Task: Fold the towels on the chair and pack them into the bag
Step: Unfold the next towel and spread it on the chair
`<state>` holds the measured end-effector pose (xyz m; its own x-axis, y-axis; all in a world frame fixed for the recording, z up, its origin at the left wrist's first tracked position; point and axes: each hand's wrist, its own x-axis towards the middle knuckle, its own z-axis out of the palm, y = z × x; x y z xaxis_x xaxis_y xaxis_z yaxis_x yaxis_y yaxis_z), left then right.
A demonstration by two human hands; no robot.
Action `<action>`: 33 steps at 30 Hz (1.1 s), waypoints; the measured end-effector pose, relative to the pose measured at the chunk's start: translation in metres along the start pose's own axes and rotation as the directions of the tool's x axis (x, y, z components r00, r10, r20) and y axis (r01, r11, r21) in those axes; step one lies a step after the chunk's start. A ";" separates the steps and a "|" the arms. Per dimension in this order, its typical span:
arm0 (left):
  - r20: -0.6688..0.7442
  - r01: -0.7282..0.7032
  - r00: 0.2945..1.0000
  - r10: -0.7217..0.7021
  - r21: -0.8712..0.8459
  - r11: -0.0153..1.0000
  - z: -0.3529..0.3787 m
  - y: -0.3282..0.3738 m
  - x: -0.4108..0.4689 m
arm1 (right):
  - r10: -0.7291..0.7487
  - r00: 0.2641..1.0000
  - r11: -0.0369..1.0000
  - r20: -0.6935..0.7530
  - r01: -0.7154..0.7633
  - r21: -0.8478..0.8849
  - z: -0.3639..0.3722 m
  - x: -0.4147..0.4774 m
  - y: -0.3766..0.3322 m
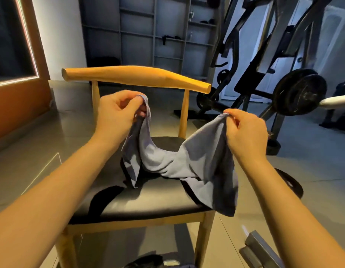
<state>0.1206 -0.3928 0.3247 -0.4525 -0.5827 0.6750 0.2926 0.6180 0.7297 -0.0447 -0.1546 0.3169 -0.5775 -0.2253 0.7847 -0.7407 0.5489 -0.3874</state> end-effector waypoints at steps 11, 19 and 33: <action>0.490 0.224 0.870 -0.052 -0.299 0.928 -0.001 0.016 -0.012 | 0.118 0.985 0.752 0.126 -0.172 0.636 0.013 -0.017 -0.038; 0.603 0.204 0.787 -0.135 -0.048 0.978 0.014 0.008 -0.023 | 0.111 0.869 0.531 0.482 -0.462 0.711 0.018 -0.030 -0.038; 0.624 0.282 0.770 -0.133 -0.146 0.948 0.016 0.001 -0.028 | -0.122 0.765 0.524 0.633 -0.492 0.695 0.012 -0.036 -0.040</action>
<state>0.1198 -0.3671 0.3051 -0.9128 -0.2018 0.3550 0.2732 0.3444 0.8982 0.0015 -0.1779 0.2986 -0.5683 -0.7488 0.3411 -0.3429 -0.1613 -0.9254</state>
